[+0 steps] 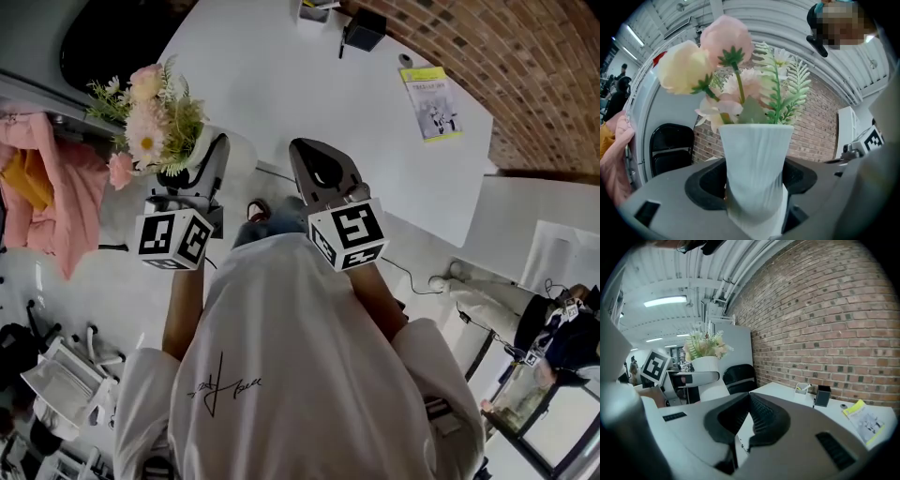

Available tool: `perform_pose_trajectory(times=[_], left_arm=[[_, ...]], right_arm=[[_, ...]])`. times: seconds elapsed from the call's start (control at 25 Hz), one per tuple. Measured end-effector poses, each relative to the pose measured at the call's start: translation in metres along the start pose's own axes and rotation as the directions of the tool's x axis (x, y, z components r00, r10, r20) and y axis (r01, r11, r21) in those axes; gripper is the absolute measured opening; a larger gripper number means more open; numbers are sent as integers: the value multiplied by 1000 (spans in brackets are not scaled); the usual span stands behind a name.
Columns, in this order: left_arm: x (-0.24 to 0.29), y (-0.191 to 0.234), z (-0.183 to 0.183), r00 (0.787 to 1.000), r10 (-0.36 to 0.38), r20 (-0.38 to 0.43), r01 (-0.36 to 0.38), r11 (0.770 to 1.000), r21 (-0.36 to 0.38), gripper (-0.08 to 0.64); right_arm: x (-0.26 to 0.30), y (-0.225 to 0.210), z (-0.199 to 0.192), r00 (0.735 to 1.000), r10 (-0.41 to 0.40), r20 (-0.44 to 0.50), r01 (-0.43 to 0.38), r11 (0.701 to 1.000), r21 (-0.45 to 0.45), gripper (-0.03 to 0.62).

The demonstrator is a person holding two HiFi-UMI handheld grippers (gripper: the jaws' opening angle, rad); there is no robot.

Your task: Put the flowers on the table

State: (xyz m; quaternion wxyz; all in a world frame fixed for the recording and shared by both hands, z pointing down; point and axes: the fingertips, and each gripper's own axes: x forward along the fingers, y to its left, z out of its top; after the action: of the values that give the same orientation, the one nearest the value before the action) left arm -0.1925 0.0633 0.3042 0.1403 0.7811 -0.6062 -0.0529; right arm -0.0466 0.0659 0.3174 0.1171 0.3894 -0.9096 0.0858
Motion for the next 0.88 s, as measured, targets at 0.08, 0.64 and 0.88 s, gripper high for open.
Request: perform_pose_trajectory(times=[0.08, 0.64, 0.88], left_arm=[[3, 4, 1, 1000, -3, -2, 3, 1000, -9, 342], [58, 26, 17, 1000, -24, -13, 24, 1000, 0, 342], [84, 31, 28, 1000, -28, -10, 28, 999, 26, 342]], right_arm=[[5, -1, 2, 1000, -5, -10, 5, 1000, 2, 25], [48, -30, 18, 1000, -16, 6, 15, 1000, 19, 25], [66, -46, 28, 1000, 7, 19, -8, 999, 53, 25]])
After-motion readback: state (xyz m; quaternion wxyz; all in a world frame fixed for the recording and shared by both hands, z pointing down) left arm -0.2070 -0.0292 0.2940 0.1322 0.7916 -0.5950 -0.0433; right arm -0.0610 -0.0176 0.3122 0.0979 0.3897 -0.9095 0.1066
